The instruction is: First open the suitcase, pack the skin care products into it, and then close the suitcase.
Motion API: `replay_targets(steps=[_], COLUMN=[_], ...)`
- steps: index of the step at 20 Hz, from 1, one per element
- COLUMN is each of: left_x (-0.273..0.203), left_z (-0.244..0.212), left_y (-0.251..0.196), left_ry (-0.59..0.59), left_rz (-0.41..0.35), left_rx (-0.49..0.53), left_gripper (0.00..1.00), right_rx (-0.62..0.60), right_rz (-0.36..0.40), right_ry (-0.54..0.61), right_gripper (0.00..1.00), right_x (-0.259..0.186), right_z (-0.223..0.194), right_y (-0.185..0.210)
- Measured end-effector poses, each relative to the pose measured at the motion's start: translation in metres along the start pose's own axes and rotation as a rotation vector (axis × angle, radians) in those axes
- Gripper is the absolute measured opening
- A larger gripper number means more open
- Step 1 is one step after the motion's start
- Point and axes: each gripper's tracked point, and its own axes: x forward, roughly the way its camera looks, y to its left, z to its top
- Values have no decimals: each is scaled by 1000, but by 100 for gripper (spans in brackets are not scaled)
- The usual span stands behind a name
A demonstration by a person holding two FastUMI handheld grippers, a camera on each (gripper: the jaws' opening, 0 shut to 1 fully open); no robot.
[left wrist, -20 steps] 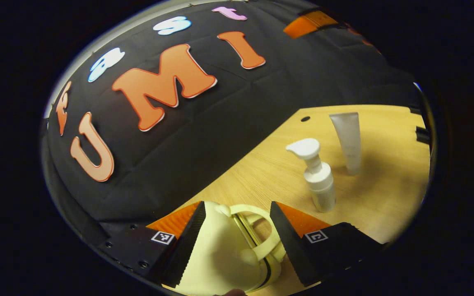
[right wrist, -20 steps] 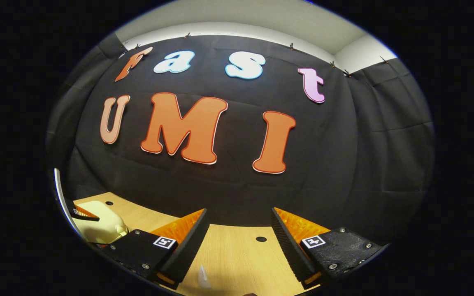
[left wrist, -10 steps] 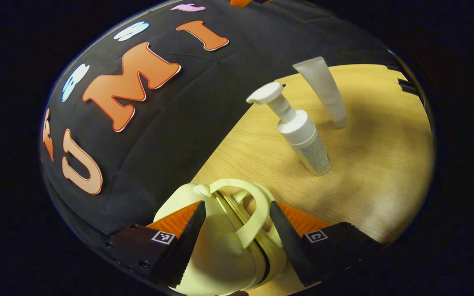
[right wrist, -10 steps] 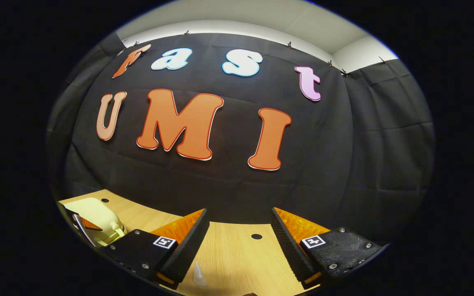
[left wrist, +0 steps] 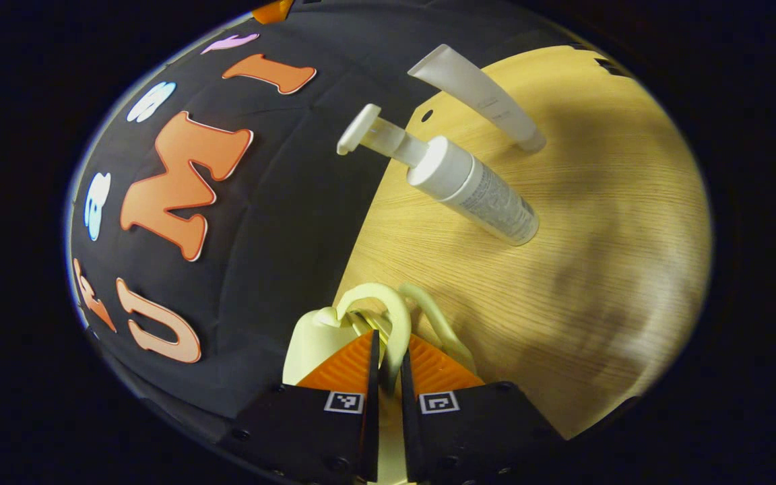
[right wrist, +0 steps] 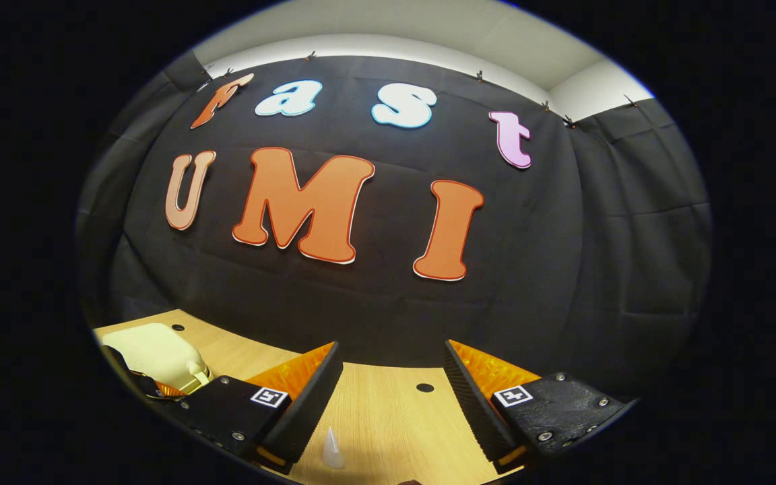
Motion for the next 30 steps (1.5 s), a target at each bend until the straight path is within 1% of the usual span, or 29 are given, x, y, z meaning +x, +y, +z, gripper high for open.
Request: replay_targets(steps=[1, 2, 3, 5, 8, 11, 13, 19, 21, 25, 26, 27, 28, 30], left_x=[-12, -5, -6, -16, -29, -41, -46, -62, -66, -79, -81, -80, -82, -82], left_z=[2, 5, 6, 9, 6, 3, -3, -38, -55, -97, -114, -129, -147, -183], left_y=[5, 13, 18, 34, 73, 103, 123, 193, 214, 251, 266, 278, 288, 302], left_ry=[-20, -23, -31, -42, -62, -77, -84, -115, -128, -142, -141, -137, -123, -83], left_rz=[10, 14, 2, 6, 52, 62, 86, 137, 160, 202, 217, 229, 257, 309], left_rx=[-16, -35, -74, -173, -288, -412, -498, -811, -891, -1005, -1022, -1035, -1031, -1004], left_gripper=[17, 8, 8, 8, 8, 8, 8, 8, 8, 8, 8, 8, 8, 8], right_rx=[1, 1, 1, 2, 5, 9, 8, 9, 13, 13, 10, 8, 5, 6], right_rz=[2, 5, 9, 14, 26, 41, 58, 93, 101, 116, 119, 124, 126, 129], right_ry=[1, 5, 7, 6, 7, 13, 18, 11, 15, 18, 19, 21, 22, 25], right_gripper=[95, 95, 95, 95, 95, 95, 95, 95, 95, 95, 95, 95, 95, 95], right_x=[-1, -2, -2, 0, 0, 2, 4, 10, 12, 14, 14, 14, 14, 13], right_z=[-1, -2, -3, -2, -1, -2, -1, 11, 13, 18, 18, 19, 20, 21], right_y=[1, 2, 4, 8, 15, 27, 36, 66, 76, 103, 110, 117, 124, 135])
